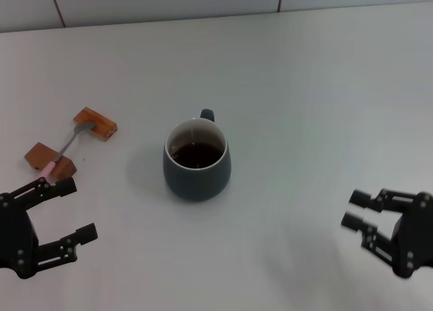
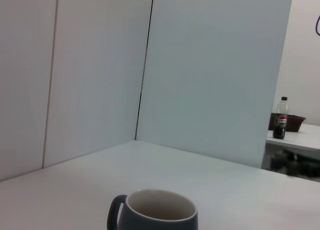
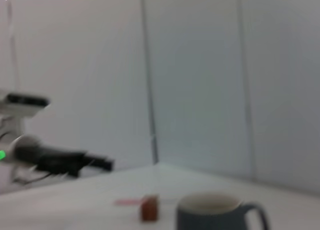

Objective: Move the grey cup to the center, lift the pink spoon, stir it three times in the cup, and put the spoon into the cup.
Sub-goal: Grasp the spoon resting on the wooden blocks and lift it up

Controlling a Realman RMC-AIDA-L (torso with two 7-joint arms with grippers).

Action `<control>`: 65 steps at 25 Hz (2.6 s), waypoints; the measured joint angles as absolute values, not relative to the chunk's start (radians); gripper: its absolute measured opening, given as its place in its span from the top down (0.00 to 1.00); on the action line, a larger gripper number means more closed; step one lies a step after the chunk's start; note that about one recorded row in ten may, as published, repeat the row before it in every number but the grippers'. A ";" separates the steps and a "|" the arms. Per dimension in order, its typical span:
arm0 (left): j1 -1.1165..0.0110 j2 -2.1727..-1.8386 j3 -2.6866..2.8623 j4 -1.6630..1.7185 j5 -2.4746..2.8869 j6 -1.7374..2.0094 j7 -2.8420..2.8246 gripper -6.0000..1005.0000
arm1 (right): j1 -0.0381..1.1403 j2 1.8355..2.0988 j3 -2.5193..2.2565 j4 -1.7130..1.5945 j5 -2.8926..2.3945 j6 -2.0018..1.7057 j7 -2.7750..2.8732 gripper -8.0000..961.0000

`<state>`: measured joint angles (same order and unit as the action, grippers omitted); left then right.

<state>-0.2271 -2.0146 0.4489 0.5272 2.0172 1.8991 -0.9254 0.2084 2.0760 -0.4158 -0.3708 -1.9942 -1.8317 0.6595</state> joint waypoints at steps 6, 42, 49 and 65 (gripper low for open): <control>-0.236 -2.015 0.449 0.526 2.022 1.890 -0.924 0.21 | 0.209 2.078 -0.416 -0.418 -2.113 -1.807 0.722 0.57; -0.276 -1.954 -0.045 0.429 1.980 1.812 -1.827 0.22 | 0.229 2.077 -0.419 -0.423 -2.157 -1.803 0.729 0.31; -0.242 -1.948 -0.108 0.356 1.979 1.751 -2.134 0.22 | 0.236 2.075 -0.419 -0.434 -2.157 -1.816 0.756 0.31; -0.146 -2.057 -0.111 0.329 2.008 1.611 -2.257 0.23 | 0.253 2.074 -0.419 -0.448 -2.169 -1.818 0.794 0.31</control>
